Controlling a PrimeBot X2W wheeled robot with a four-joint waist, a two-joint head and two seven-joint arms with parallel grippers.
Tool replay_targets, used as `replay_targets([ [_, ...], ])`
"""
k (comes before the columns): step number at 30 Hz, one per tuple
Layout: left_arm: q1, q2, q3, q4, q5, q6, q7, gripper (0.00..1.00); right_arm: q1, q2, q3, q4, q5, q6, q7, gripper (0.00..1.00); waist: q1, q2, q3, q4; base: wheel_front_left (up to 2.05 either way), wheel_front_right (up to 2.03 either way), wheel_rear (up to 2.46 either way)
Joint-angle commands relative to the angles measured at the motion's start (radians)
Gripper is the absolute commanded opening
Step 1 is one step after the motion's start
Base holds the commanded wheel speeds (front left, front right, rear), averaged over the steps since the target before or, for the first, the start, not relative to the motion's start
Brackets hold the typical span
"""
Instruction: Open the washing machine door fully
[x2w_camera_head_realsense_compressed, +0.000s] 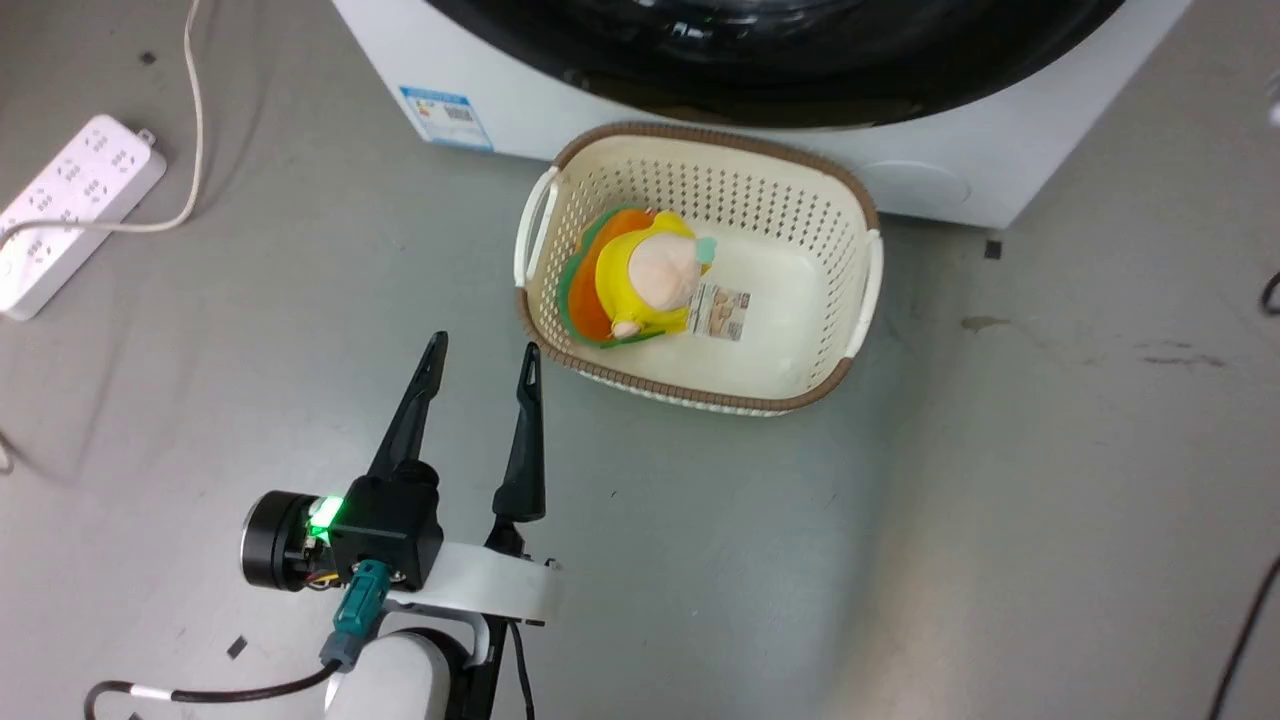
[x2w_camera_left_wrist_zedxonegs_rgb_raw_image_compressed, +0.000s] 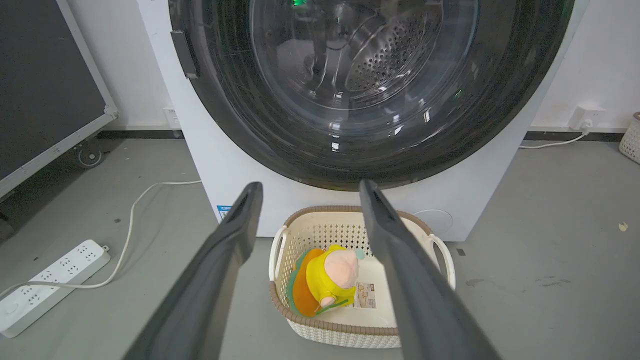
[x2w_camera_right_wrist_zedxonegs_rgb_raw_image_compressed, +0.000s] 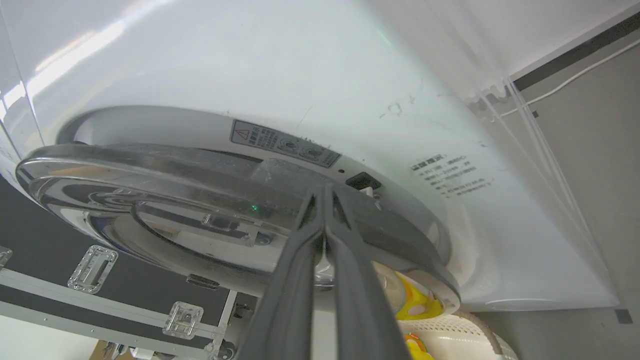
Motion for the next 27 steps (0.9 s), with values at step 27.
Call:
replay_targets([
  [27,-0.052,0.002,-0.055,0.019,-0.013,0.031,-0.067,1.00,-0.357,-0.073,-0.067,0.546,0.215,-0.001,0.389,0.00,-0.0001,0.0000,0.017,0.055,0.00,0.00,0.00],
])
